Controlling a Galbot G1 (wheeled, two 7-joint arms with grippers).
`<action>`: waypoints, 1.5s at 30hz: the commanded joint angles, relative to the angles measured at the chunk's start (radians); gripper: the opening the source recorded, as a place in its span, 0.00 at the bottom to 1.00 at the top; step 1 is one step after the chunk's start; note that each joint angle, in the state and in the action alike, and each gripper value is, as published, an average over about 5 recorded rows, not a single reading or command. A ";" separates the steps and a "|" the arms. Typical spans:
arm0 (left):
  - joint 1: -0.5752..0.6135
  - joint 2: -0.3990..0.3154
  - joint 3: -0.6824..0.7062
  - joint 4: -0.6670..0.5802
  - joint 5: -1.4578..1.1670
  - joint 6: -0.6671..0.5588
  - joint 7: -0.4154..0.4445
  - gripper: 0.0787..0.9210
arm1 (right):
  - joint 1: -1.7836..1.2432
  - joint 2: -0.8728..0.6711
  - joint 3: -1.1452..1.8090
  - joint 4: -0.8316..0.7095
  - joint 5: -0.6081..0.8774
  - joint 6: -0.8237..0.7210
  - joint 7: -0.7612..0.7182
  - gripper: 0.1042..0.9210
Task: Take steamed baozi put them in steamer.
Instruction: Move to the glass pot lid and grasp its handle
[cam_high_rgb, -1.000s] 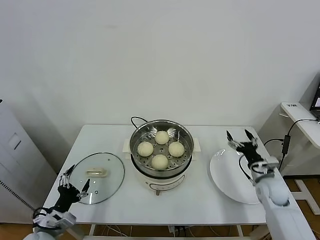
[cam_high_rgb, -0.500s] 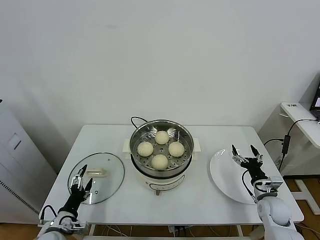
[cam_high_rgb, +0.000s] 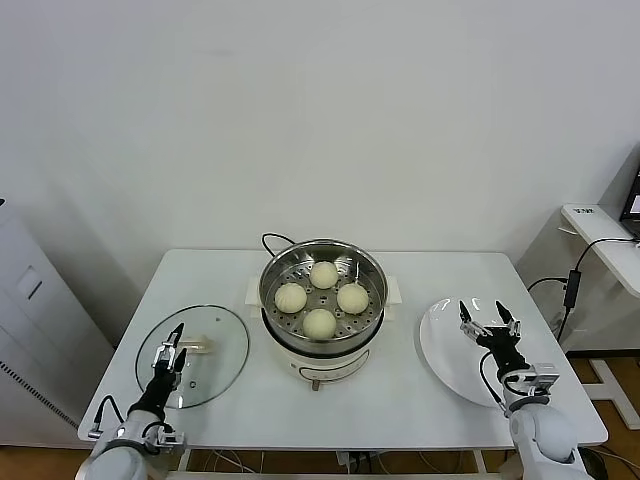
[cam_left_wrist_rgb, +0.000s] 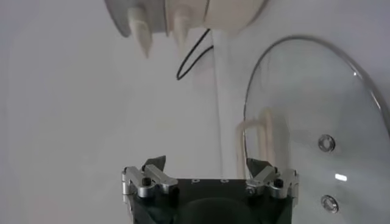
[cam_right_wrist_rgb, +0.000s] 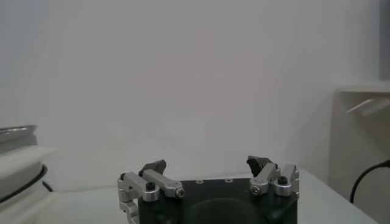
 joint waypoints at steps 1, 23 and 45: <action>-0.077 -0.023 0.003 0.106 0.086 -0.010 -0.018 0.88 | -0.010 0.009 0.011 -0.010 -0.011 0.006 -0.015 0.88; -0.146 -0.047 0.029 0.146 0.043 -0.003 -0.006 0.82 | -0.015 -0.003 0.022 -0.025 -0.011 0.008 -0.037 0.88; -0.046 0.009 -0.042 -0.061 -0.151 0.001 0.036 0.08 | -0.033 -0.013 0.034 0.009 -0.003 0.004 -0.040 0.88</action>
